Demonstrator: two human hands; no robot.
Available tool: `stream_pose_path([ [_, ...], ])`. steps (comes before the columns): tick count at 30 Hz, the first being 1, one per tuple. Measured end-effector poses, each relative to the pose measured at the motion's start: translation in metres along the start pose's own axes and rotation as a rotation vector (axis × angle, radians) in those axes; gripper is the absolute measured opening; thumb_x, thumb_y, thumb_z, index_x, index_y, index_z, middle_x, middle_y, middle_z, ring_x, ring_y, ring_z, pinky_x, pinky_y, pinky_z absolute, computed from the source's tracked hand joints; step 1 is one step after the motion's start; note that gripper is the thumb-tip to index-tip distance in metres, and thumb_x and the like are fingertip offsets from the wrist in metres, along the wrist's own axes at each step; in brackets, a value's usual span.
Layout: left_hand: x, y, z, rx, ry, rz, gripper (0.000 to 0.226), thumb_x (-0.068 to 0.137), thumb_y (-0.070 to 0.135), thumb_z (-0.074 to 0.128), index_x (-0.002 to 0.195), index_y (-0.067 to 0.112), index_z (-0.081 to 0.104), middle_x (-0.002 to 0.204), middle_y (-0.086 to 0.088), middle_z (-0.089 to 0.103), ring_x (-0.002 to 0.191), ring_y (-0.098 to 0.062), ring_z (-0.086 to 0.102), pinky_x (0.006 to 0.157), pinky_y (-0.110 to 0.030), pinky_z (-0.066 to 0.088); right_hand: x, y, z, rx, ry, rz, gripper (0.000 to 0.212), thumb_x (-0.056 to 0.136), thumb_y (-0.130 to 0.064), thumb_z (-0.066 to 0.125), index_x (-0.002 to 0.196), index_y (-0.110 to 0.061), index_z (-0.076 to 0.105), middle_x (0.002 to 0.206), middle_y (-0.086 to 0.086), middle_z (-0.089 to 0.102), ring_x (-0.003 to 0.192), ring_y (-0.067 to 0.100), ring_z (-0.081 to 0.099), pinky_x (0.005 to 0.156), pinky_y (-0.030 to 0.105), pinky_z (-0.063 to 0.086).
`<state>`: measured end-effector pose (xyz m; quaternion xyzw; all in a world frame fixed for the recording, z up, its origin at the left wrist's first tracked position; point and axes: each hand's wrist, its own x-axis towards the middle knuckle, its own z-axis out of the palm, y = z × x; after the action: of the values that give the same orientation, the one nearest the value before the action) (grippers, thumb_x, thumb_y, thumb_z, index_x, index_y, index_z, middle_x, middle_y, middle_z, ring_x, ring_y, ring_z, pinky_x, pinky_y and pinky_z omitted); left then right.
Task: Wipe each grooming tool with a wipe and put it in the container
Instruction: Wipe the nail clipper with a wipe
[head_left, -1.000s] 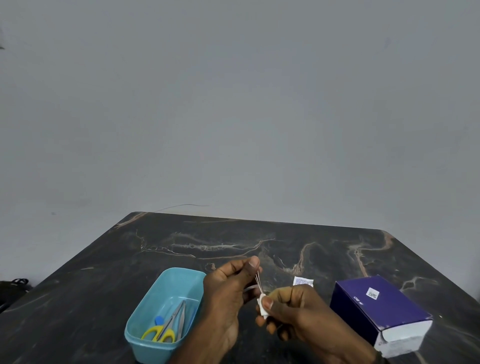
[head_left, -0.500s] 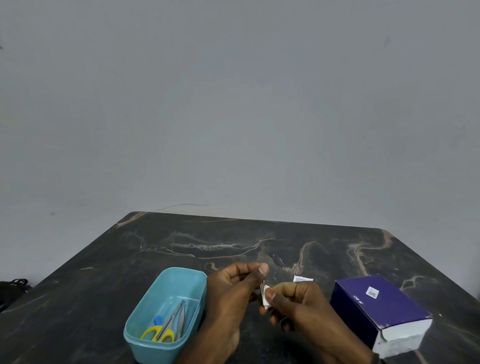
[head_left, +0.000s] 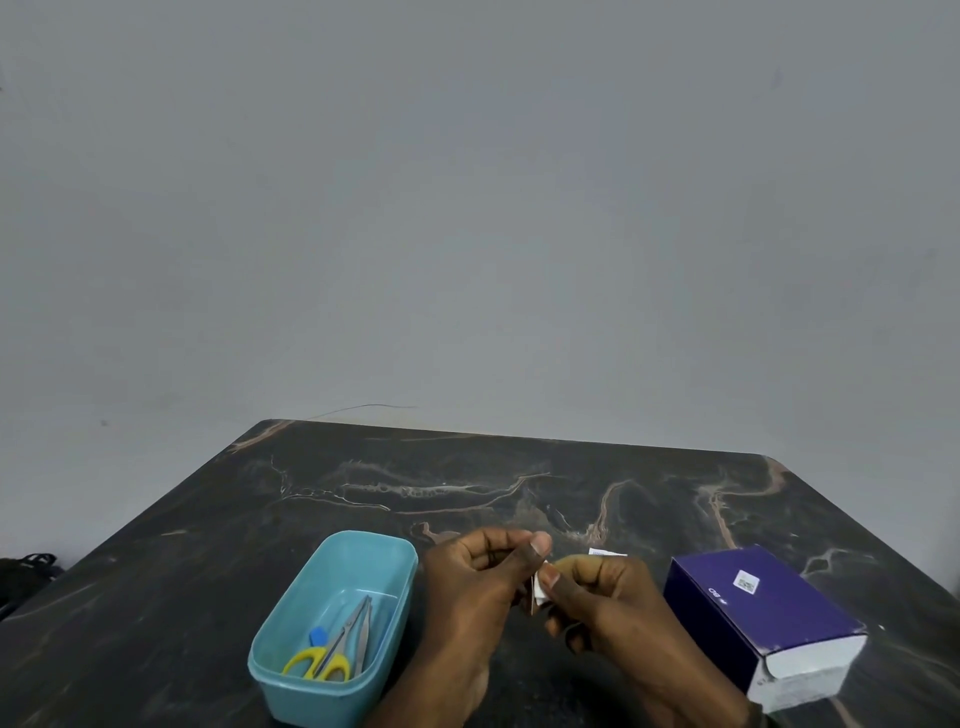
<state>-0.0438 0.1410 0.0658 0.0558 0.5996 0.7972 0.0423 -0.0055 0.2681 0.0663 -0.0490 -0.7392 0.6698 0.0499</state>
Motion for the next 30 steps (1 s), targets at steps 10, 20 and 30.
stream_pose_path([
  [10, -0.0019, -0.0001, 0.0018, 0.105, -0.004, 0.146, 0.008, 0.074, 0.004, 0.079, 0.072, 0.01, 0.075, 0.062, -0.004, 0.074, 0.056, -0.011, 0.07, 0.05, -0.019, 0.052, 0.0014, 0.001, 0.0008, -0.012, 0.037, -0.008, 0.022, 0.091, -0.011, 0.061, 0.081, 0.005, 0.072, 0.074, 0.013, 0.074, 0.052, 0.012, 0.058, 0.047, 0.021, 0.04],
  [20, -0.002, -0.0003, 0.0004, 0.091, -0.018, 0.116, 0.004, 0.076, 0.005, 0.078, 0.078, 0.007, 0.076, 0.067, -0.006, 0.075, 0.058, -0.012, 0.07, 0.053, -0.024, 0.056, 0.002, 0.0038, 0.0013, -0.051, 0.068, -0.031, 0.022, 0.089, -0.015, 0.065, 0.078, 0.003, 0.072, 0.075, 0.015, 0.074, 0.053, 0.012, 0.059, 0.047, 0.022, 0.041],
  [30, 0.0024, -0.0013, -0.0007, -0.009, -0.002, 0.024, 0.008, 0.082, 0.013, 0.074, 0.078, 0.006, 0.076, 0.07, -0.014, 0.075, 0.059, -0.021, 0.068, 0.058, -0.032, 0.056, -0.0001, 0.0011, 0.0027, -0.027, 0.064, -0.047, 0.024, 0.088, -0.017, 0.065, 0.08, 0.005, 0.071, 0.074, 0.013, 0.074, 0.054, 0.012, 0.059, 0.048, 0.022, 0.041],
])
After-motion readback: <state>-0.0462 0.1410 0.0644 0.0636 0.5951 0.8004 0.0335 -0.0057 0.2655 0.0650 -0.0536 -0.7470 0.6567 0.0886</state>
